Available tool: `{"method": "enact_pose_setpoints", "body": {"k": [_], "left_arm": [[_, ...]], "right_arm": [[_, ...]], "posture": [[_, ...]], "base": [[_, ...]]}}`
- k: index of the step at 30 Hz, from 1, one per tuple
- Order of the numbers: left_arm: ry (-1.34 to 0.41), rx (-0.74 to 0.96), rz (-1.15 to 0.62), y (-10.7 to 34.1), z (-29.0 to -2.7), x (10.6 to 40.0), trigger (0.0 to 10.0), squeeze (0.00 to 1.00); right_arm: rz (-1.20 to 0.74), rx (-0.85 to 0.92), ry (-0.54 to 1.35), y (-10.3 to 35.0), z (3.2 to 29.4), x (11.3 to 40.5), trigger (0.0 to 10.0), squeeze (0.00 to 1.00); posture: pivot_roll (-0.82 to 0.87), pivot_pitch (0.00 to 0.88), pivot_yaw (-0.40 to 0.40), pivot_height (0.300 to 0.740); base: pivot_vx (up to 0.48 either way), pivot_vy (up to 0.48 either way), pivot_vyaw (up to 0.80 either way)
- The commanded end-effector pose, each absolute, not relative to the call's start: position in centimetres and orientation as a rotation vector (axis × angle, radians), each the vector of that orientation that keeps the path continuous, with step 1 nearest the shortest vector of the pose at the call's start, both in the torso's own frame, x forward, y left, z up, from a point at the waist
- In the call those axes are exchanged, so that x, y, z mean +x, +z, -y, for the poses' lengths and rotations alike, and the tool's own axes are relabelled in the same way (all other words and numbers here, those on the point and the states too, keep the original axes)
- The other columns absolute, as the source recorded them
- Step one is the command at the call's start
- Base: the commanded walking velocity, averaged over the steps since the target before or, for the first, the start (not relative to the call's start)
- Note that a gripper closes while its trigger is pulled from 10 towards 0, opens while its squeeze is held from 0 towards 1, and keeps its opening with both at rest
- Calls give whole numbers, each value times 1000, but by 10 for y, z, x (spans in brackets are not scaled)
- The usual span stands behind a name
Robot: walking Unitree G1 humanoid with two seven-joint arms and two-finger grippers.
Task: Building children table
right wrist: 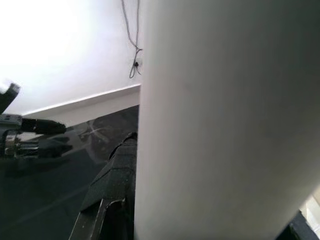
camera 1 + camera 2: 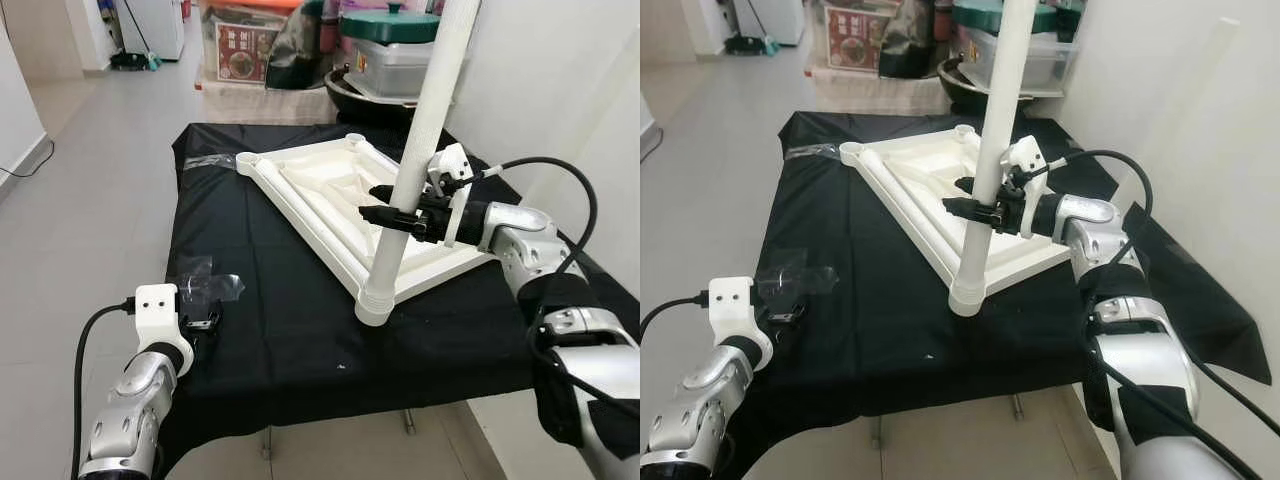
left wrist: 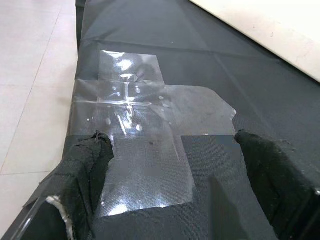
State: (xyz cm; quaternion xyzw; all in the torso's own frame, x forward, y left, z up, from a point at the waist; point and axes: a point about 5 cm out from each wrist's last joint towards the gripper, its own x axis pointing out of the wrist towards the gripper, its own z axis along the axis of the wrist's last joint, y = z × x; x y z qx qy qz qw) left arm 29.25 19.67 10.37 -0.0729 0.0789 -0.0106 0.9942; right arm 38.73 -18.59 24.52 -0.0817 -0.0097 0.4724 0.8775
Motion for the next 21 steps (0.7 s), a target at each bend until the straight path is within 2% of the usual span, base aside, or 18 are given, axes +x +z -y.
{"method": "enact_pose_setpoints", "body": {"k": [1, 4, 5, 7, 10, 13, 14, 19, 21], "left_arm": [[-26, -126, -177, 99, -196, 291, 10000, 0], [-26, -127, -176, 99, -195, 292, 10000, 0], [-26, -129, -176, 99, -195, 292, 10000, 0], [-25, -130, -176, 99, -195, 291, 10000, 0], [-23, -132, -180, 97, -194, 290, 10000, 0], [-22, -132, -181, 97, -194, 289, 10000, 0], [-23, -132, -184, 96, -194, 289, 10000, 0], [-30, -137, -187, 97, -192, 291, 10000, 0], [-31, -140, -191, 97, -192, 293, 10000, 0]], "right_arm": [[15, -197, 896, 240, 184, 392, 0, 0], [-8, -185, 815, 232, 184, 395, 0, 0], [-47, -151, 671, 220, 183, 400, 0, 0], [-65, -134, 602, 214, 182, 401, 0, 0], [-149, -28, 213, 185, 183, 403, 0, 0], [-161, 15, 118, 177, 182, 401, 0, 0], [-185, 48, -24, 160, 176, 393, 0, 0], [-206, 78, -201, 148, 157, 380, 0, 0], [-194, 106, -235, 158, 139, 379, 0, 0]], "posture": [[97, 0, -130, 740], [95, 0, -133, 740], [94, 0, -135, 740], [94, 0, -135, 740], [92, 0, -133, 740], [86, 0, -132, 740], [89, 0, -124, 740], [79, 0, -118, 740], [75, 0, -114, 740]], "base": [[0, 0, 0], [0, 0, 0], [0, 0, 0], [0, 0, 0], [0, 0, 0], [0, 0, 0], [0, 0, 0], [0, 0, 0], [0, 0, 0]]}}
